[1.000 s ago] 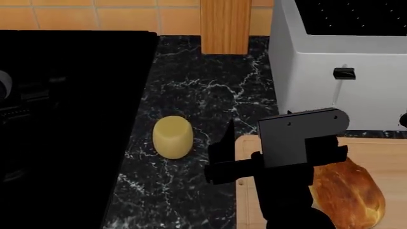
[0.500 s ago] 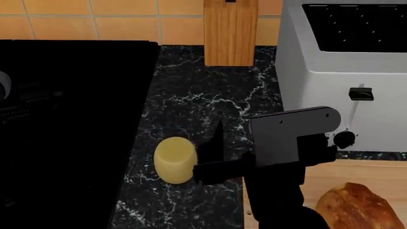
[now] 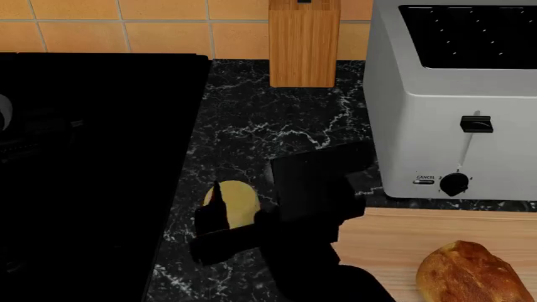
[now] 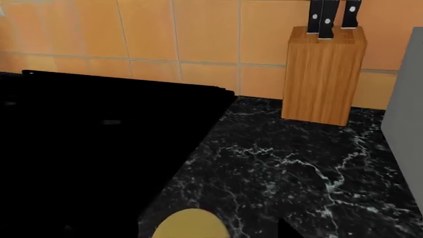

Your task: Pick up the wedge of cheese and place it on the slice of bread to prepare a simple cheese on bread dish.

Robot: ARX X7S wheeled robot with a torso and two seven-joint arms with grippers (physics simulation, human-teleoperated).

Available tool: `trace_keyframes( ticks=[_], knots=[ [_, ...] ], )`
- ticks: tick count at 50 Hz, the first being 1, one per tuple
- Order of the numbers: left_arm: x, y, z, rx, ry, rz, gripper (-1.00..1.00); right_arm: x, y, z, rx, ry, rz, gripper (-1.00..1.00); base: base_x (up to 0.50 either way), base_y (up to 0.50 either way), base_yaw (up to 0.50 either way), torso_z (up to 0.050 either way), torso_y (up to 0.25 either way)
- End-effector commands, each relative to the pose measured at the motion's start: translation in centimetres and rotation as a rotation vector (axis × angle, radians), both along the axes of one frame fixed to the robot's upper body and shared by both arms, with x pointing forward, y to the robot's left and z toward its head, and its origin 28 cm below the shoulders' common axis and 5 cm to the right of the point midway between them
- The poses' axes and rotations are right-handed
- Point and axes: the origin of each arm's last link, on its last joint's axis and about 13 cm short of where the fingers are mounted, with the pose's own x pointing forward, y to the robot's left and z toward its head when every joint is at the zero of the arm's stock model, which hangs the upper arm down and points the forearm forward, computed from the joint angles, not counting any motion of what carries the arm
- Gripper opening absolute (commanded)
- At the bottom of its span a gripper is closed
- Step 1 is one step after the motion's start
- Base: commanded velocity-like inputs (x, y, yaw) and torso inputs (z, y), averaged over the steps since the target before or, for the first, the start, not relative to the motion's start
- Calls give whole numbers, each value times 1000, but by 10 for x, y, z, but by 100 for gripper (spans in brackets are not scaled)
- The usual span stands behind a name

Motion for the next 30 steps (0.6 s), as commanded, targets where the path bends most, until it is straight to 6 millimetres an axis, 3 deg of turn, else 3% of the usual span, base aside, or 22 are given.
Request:
trace_keyframes(
  ticks=[1, 11, 30],
  knots=[
    [0, 0, 0, -5, -4, -6, 100, 14, 11, -2, 4, 55, 65, 100, 0, 0, 0, 0, 0],
    [-2, 0, 0, -6, -9, -11, 100, 30, 13, -3, -31, 113, 21, 100, 0, 0, 0, 0, 0],
    [-2, 1, 0, -4, -14, -6, 100, 29, 16, -17, -45, 148, 49, 100, 0, 0, 0, 0, 0]
  ],
)
